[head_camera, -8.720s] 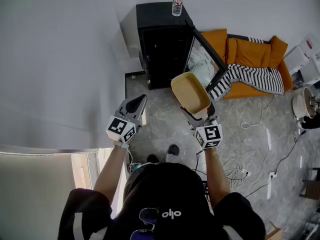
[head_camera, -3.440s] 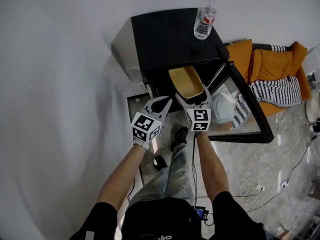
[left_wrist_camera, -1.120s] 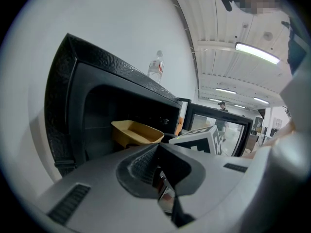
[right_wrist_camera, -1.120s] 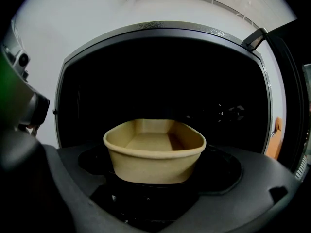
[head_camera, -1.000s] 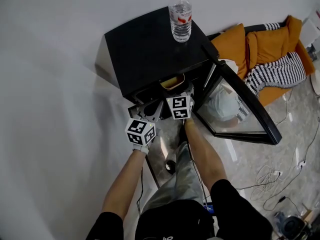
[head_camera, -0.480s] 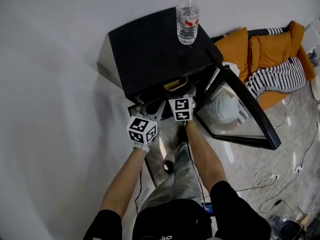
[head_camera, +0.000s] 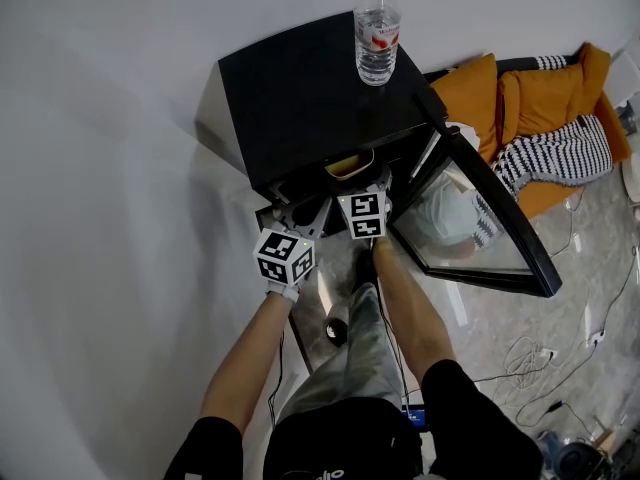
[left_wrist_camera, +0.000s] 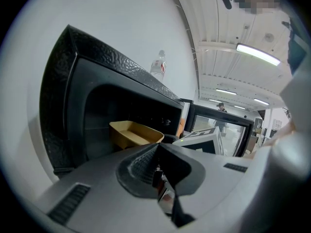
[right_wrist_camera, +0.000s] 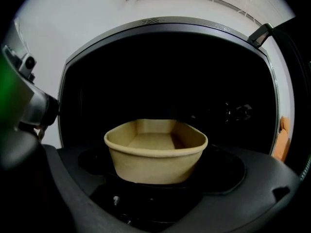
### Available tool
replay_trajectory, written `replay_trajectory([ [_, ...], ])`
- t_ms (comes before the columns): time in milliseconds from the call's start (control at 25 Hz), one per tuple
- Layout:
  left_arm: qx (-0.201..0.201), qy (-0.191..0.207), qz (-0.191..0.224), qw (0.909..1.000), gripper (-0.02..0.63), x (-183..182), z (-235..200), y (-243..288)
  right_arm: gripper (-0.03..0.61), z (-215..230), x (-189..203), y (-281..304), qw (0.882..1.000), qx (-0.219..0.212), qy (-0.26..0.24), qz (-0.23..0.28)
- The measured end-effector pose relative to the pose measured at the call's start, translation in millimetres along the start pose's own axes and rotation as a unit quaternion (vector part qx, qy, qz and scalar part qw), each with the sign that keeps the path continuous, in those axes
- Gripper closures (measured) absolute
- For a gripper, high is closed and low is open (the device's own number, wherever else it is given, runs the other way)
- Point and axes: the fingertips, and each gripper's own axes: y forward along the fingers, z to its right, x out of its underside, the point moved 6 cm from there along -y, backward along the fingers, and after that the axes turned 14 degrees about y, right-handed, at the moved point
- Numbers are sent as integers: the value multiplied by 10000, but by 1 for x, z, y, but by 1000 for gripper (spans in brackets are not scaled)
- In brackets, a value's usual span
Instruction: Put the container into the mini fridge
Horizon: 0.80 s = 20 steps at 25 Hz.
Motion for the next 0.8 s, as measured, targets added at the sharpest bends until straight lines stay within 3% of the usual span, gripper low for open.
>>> replay_trajectory([
  [800,-18,-27,9,10000,607,4,-3,-3,38,-1,0,-1,10000,-64,41,-37],
])
